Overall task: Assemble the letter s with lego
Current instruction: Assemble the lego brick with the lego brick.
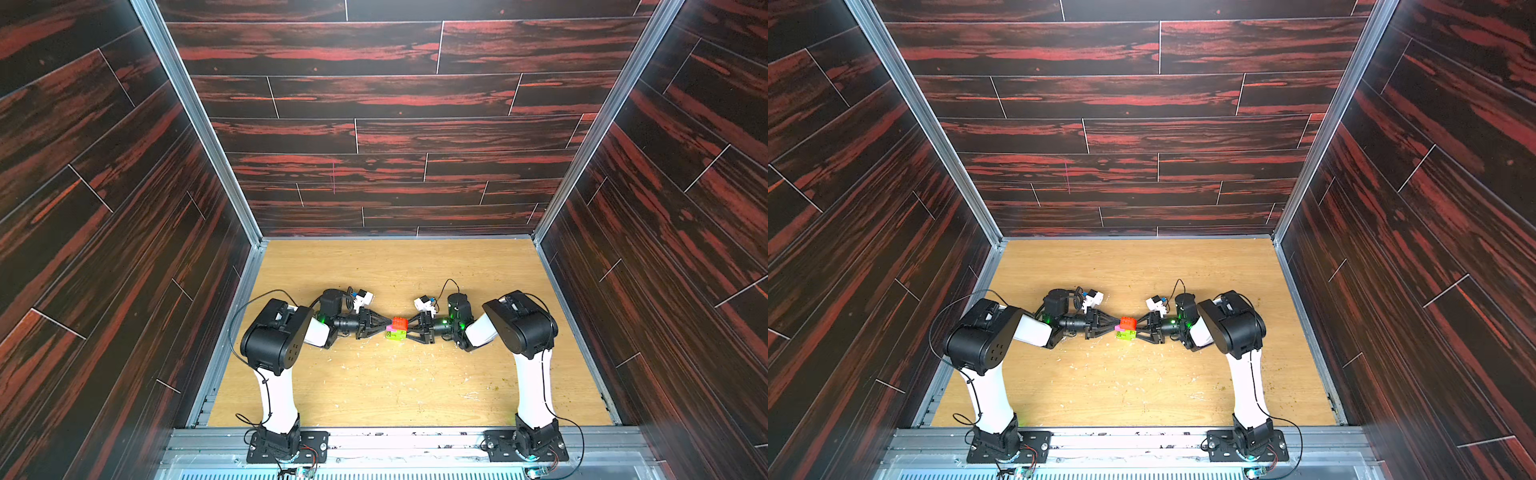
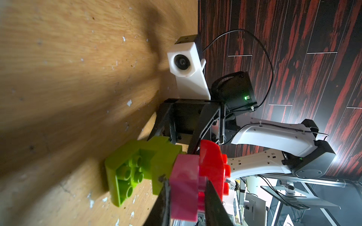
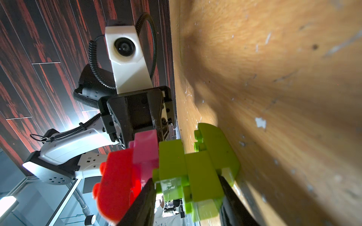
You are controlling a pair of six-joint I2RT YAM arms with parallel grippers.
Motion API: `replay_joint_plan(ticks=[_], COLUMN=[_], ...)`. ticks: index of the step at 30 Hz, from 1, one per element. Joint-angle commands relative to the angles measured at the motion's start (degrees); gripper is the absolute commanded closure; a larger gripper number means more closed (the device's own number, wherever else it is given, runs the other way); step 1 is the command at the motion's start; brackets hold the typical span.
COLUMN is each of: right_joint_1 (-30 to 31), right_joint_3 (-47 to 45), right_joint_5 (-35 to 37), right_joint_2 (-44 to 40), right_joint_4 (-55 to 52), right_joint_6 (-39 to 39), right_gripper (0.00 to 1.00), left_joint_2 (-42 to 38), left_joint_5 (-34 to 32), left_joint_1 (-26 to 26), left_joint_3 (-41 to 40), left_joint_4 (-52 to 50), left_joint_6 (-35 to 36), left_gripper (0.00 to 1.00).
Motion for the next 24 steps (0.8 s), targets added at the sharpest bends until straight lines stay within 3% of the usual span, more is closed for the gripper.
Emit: replay_joint_plan(ticks=[1,10,24], right_joint_1=[0.1,0.2,0.2], right_joint_3=[-2.7,-2.8,-2.9], right_joint_5=[2.5,2.6,2.4], right_joint_2=[4.9,5.0,4.8], right_joint_4=[-9.6,-9.4,-9.8], right_joint_6=[0.1,0.1,-0.2], right_gripper=[0.51,0.51,0.51], left_joint_2=[0.9,0.5,-1.2], left_joint_5=[-1.7,-1.8,-2.1], left_joint_1=[0.2,0.2,0.2], left_joint_3=[-0.4,0.1,0.7], left_joint_4=[-9.6,-11.3,-14.5], left_joint_6=[4.3,5.4,7.6], left_gripper=[0.73,0.66,0.66])
